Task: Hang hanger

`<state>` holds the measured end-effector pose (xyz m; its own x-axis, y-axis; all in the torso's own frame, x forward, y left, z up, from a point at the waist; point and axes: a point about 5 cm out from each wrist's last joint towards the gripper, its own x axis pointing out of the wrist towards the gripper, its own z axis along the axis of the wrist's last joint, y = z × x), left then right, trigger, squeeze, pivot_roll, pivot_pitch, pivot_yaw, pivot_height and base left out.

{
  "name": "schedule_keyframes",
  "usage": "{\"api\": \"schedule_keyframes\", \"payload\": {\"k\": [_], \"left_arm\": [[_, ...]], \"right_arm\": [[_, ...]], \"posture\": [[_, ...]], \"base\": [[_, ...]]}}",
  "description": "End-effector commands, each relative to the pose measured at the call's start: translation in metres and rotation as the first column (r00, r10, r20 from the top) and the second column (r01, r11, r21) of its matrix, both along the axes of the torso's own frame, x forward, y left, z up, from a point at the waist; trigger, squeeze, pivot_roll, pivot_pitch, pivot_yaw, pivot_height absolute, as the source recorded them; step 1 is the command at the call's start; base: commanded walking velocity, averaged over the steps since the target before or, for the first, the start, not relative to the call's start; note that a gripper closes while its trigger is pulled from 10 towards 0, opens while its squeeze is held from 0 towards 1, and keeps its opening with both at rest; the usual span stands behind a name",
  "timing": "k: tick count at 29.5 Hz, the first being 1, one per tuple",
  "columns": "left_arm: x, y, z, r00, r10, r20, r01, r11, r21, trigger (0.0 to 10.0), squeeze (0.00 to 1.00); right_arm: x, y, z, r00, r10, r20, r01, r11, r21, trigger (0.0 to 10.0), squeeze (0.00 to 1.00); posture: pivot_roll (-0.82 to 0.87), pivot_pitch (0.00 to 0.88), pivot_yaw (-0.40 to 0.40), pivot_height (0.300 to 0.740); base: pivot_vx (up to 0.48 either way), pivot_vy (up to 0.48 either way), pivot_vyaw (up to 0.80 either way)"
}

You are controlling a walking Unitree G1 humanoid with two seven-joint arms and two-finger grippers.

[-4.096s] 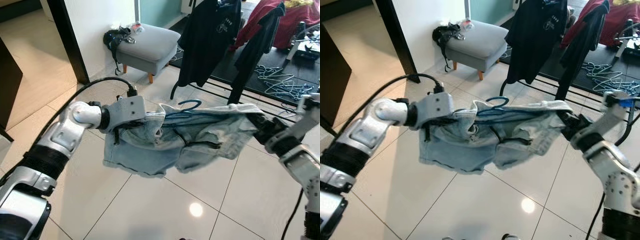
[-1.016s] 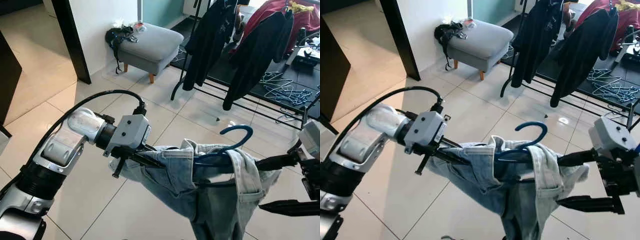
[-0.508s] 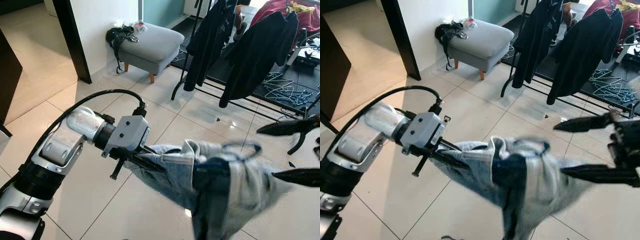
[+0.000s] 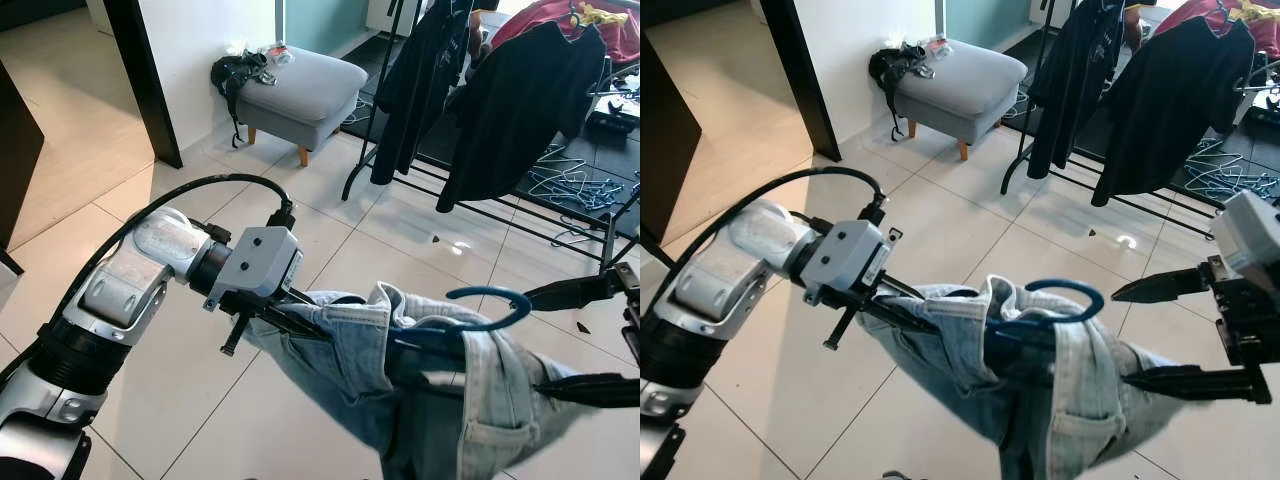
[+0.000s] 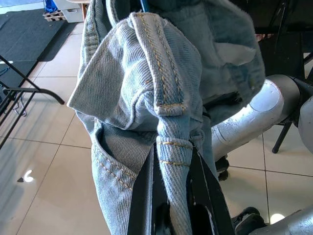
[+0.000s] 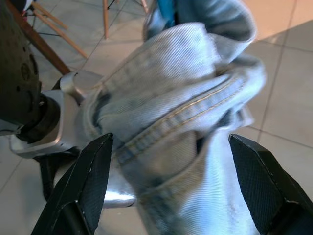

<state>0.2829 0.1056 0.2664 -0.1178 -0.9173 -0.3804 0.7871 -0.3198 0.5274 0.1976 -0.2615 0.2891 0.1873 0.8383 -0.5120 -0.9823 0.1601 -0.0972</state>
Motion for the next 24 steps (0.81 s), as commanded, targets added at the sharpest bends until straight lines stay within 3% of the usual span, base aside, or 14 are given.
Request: {"api": "schedule_keyframes", "payload": {"k": [1,5,6,7,8,24], "left_arm": [[-0.003,0.001,0.009,1.0,-0.017,0.02,0.018,0.999,-0.039,10.0,0.0],[-0.003,-0.001,0.013,1.0,-0.02,0.022,0.021,0.998,-0.056,10.0,0.0],[-0.004,-0.002,0.015,0.999,-0.021,0.024,0.023,0.998,-0.067,10.0,0.0],[-0.004,-0.002,0.015,0.999,-0.021,0.024,0.023,0.998,-0.067,10.0,0.0],[-0.004,-0.003,0.018,0.999,-0.025,0.028,0.027,0.997,-0.077,10.0,0.0],[-0.006,-0.005,0.023,0.999,-0.036,0.015,0.037,0.992,-0.118,10.0,0.0]], "right_arm": [[-0.001,0.003,-0.004,1.0,0.012,-0.009,-0.013,1.0,-0.021,10.0,0.0],[0.002,0.006,-0.019,1.0,0.001,-0.022,-0.003,0.996,-0.092,10.0,0.0],[0.004,0.005,-0.025,1.0,-0.012,-0.006,0.011,0.992,-0.125,4.7,0.0],[0.004,0.005,-0.025,1.0,-0.012,-0.006,0.011,0.992,-0.125,4.7,0.0],[0.007,0.005,-0.029,1.0,-0.02,0.018,0.022,0.988,-0.151,0.0,0.0],[0.014,0.008,-0.028,0.994,-0.042,0.099,0.056,0.987,-0.147,0.0,0.0]], "posture": [[-0.05,0.172,-0.015,0.74],[-0.05,0.17,-0.016,0.74],[-0.05,0.17,-0.016,0.74],[-0.05,0.17,-0.016,0.74],[-0.05,0.17,-0.016,0.74],[-0.05,0.171,-0.017,0.74]], "base": [[0.0,0.0,0.0],[0.0,0.0,0.0],[0.0,0.0,0.0],[0.0,0.0,0.0],[0.0,0.0,0.0],[0.0,0.0,0.0]]}}
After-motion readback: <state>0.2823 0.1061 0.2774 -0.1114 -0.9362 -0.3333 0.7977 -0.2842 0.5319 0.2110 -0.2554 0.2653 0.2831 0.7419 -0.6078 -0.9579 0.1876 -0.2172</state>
